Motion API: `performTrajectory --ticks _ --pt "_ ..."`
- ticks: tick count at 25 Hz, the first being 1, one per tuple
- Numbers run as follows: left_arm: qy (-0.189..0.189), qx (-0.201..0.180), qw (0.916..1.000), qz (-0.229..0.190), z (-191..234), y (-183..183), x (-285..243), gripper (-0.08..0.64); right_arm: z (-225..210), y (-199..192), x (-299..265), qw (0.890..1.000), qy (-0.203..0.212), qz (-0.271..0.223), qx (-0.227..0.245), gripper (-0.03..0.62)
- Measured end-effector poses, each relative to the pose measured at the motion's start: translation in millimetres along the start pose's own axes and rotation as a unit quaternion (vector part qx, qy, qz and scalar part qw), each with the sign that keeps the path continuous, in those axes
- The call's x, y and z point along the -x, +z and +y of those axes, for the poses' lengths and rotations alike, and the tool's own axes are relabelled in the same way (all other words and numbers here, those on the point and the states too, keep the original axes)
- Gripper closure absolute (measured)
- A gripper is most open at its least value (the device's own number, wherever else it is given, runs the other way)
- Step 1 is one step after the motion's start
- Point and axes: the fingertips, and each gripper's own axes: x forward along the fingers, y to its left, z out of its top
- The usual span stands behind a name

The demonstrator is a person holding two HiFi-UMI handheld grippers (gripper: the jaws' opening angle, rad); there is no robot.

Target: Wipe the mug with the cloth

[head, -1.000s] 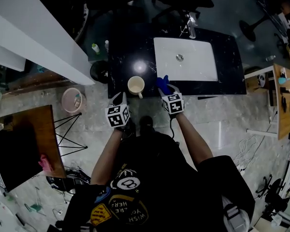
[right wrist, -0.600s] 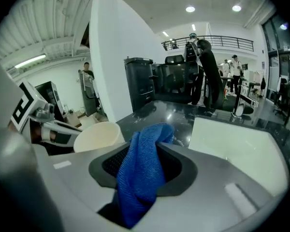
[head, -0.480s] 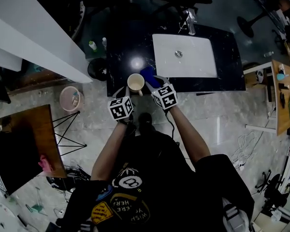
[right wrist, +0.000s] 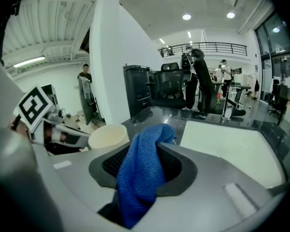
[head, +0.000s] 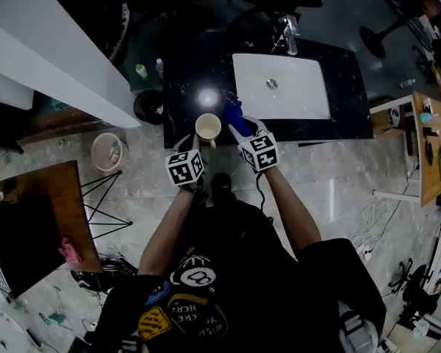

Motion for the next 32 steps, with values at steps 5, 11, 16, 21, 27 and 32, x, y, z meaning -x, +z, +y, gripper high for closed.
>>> performTrajectory --ticks 5,11,16,21,27,32 --pt "-0.003 0.001 1.0 0.004 -1.8 -2.7 0.5 0.555 19.9 -14.1 -16.7 0.999 0.022 0.039 0.026 0.454" --pt "-0.003 -0.009 0.9999 0.007 0.5 -2.9 0.3 0.555 65.1 -54.4 13.2 0.995 0.074 0.046 0.051 0.456" --pt "0.0 -0.012 0.9999 0.007 5.0 -3.8 5.6 0.555 0.7 4.9 1.1 1.0 0.001 -0.01 0.016 0.456" --pt "0.0 -0.027 0.9996 0.011 1.3 -7.8 0.2 0.555 8.6 4.6 -25.8 0.99 0.029 0.047 0.128 0.456" --pt "-0.002 0.004 1.0 0.007 -0.8 -2.9 -1.4 0.555 69.4 -49.5 4.6 0.981 0.091 0.06 0.161 0.456" --pt "-0.004 0.004 1.0 0.002 0.3 2.0 0.0 0.555 29.2 -6.6 5.7 0.994 0.024 0.014 0.102 0.456"
